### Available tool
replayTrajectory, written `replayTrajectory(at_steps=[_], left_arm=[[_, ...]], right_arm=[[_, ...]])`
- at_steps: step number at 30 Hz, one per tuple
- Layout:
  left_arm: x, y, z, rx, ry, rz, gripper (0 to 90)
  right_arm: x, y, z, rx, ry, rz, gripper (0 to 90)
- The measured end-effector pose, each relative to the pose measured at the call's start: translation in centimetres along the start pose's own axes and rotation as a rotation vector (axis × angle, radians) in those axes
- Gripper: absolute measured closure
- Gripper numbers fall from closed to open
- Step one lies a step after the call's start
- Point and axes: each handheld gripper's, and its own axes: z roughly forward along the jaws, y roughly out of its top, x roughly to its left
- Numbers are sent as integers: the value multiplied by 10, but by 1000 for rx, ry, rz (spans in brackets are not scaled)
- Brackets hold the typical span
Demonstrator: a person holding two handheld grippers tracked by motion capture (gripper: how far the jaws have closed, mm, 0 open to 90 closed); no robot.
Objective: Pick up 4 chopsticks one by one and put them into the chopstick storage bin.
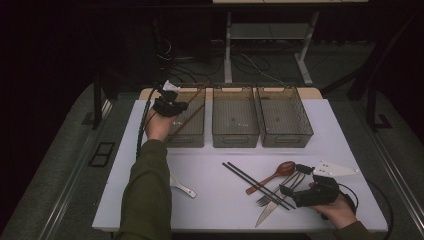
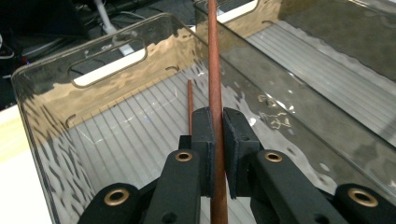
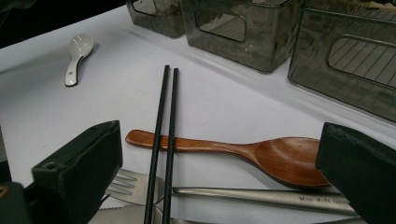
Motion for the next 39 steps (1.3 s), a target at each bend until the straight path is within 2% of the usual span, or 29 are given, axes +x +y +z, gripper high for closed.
replayTrajectory(at_steps=[1, 8, 10, 15, 16, 18, 21, 27, 39], left_arm=[[1, -1, 1, 19, 8, 3, 830], [3, -7, 8, 58, 12, -14, 830], [3, -9, 10, 87, 25, -10, 829], [4, -10, 12, 107, 44, -31, 825], [4, -10, 12, 113, 54, -35, 810], [4, -10, 12, 113, 62, -35, 704], [4, -10, 11, 111, 66, -29, 659], [3, -9, 9, 81, 43, -30, 580], [-8, -5, -11, 16, -50, 17, 491]], right_arm=[[0, 0, 0, 4, 1, -2, 9], [0, 0, 0, 6, 2, -2, 9], [0, 0, 0, 6, 1, -2, 9], [1, 0, 0, 3, 0, -6, 9], [1, 0, 0, 4, 1, -5, 9], [1, 0, 0, 3, 0, -6, 9], [1, 0, -1, 2, 0, -6, 9], [0, 0, 0, 3, 0, -6, 9], [0, 0, 1, 10, -2, -8, 9]])
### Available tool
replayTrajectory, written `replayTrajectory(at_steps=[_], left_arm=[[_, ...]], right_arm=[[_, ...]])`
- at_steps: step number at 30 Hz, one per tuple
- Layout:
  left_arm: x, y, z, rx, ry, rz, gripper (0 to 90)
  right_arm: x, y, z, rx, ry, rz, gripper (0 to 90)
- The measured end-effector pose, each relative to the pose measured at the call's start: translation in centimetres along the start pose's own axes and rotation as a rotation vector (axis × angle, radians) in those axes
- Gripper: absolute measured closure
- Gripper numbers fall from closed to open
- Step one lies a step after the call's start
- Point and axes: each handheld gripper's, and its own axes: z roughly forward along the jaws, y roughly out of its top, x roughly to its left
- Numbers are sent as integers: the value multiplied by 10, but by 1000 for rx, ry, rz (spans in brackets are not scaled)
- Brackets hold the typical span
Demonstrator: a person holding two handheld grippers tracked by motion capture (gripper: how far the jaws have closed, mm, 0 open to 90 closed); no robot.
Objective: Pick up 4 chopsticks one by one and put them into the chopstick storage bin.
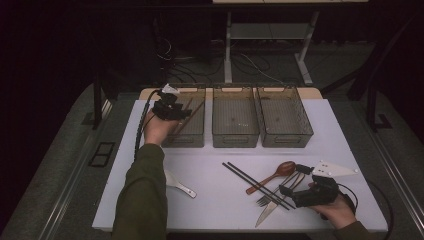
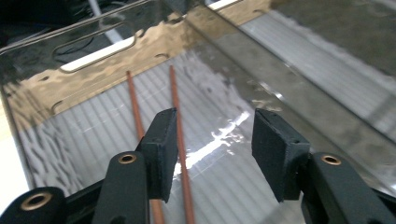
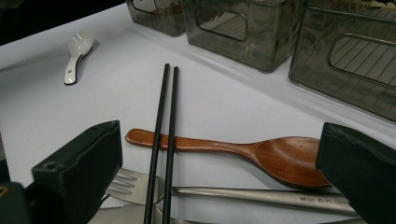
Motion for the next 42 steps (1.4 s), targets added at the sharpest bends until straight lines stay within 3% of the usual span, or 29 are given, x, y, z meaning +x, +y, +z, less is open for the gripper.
replayTrajectory(at_steps=[15, 19, 29, 42], left_arm=[[-32, -2, -32, -47, -122, 90, 389], [-42, -7, -37, -67, -146, 80, 368], [-71, -38, -46, -80, -180, 122, 306], [-96, -77, -62, -108, -209, 87, 132]], right_arm=[[0, 0, 3, 10, -11, 0, 9], [0, -1, 2, 11, -11, 1, 9], [0, -1, 2, 10, -11, -1, 9], [0, -1, 3, 11, -19, 1, 9]])
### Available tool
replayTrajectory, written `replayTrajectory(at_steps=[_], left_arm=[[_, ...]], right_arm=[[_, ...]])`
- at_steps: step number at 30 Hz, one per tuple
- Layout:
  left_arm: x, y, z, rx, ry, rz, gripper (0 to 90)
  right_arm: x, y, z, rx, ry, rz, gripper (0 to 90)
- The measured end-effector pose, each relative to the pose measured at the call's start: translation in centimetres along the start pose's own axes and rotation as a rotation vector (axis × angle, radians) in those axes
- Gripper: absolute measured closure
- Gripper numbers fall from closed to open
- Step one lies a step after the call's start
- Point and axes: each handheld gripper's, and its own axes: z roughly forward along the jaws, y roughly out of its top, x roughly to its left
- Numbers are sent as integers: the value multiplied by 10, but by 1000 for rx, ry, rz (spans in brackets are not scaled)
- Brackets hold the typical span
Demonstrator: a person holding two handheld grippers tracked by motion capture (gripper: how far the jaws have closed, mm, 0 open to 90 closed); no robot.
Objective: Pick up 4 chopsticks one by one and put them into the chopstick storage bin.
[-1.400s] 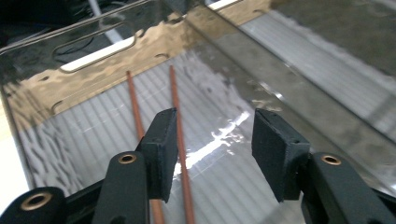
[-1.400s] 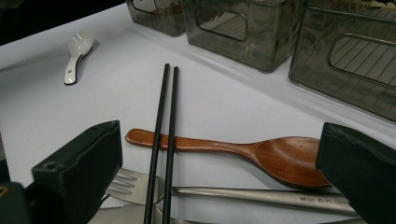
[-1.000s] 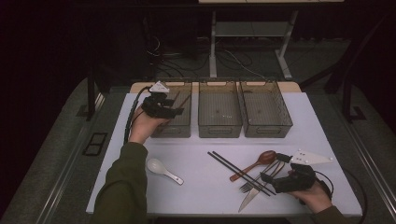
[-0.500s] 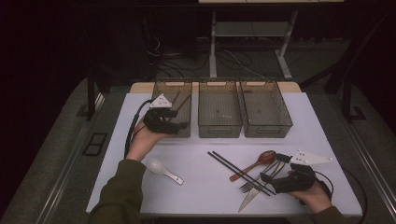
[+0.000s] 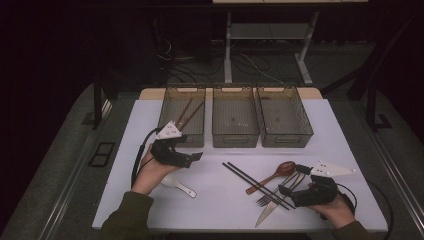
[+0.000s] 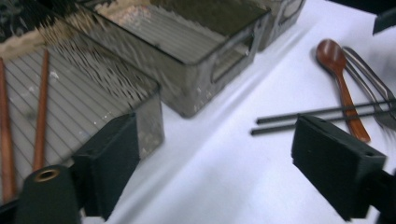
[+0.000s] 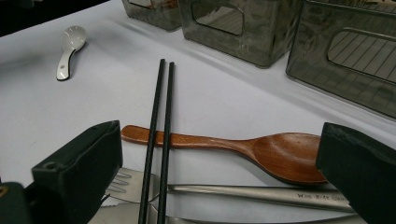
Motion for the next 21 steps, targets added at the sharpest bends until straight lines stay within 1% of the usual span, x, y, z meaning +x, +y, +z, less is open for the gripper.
replayTrajectory(at_steps=[3, 6, 12, 14, 20, 21], left_arm=[[-6, -8, -3, -4, -4, -7, 112], [-13, -15, -6, -10, -14, -2, 102], [-27, -30, -9, -27, -38, 0, 49], [-31, -35, -9, -28, -45, 12, 34], [-37, -48, -11, -23, -51, 22, 0], [-38, -50, -11, -24, -50, 14, 0]], right_arm=[[0, 0, -1, 0, 1, 0, 9], [0, 0, -1, -2, 1, 1, 9], [0, 0, -1, -2, -1, 0, 9], [0, 0, -1, -3, 0, 0, 9], [0, 0, -1, -1, 1, 0, 9], [0, 0, -1, 0, 1, -2, 9]])
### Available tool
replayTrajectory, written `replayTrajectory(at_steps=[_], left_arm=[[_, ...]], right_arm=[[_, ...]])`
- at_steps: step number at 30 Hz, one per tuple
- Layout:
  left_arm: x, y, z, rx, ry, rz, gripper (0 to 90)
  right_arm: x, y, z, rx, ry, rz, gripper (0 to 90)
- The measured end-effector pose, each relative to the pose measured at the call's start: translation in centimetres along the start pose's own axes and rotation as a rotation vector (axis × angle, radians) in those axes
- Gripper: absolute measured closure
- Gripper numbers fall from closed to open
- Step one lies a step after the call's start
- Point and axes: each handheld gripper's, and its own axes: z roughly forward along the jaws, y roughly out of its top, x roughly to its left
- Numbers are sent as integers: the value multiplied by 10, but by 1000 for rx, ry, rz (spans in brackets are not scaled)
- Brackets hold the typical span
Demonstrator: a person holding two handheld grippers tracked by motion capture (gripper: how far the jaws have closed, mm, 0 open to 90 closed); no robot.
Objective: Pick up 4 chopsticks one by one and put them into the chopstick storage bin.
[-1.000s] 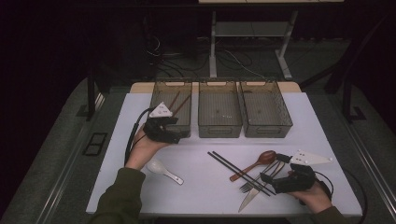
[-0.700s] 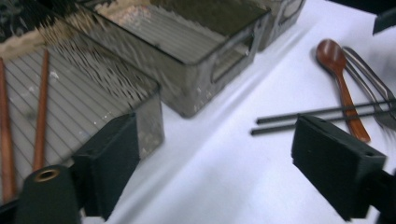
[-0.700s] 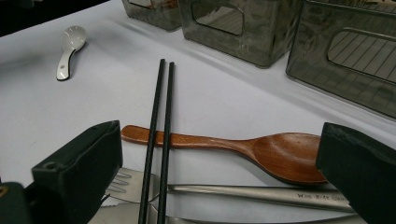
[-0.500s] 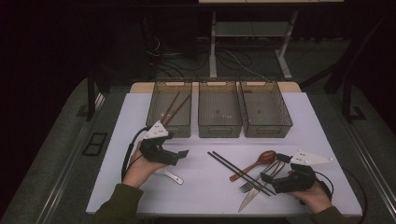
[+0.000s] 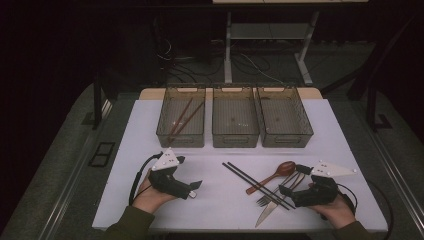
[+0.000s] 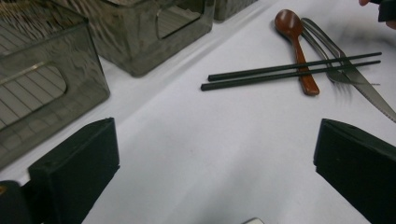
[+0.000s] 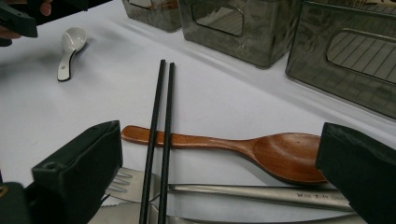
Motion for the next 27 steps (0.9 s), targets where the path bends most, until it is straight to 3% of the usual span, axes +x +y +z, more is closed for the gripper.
replayTrajectory(at_steps=[6, 12, 22, 27], left_arm=[[-7, -12, -1, 19, -4, 18, 0], [-6, -16, -3, 16, -15, 6, 0], [-7, -16, -2, 20, -26, 15, 0], [-8, -15, -1, 27, -31, 28, 0]], right_arm=[[0, 1, -1, 7, 4, 7, 9], [-1, 4, -5, 25, 2, -6, 9], [-2, 11, -4, 104, 14, -1, 10], [-1, 18, 0, 140, 14, -3, 73]])
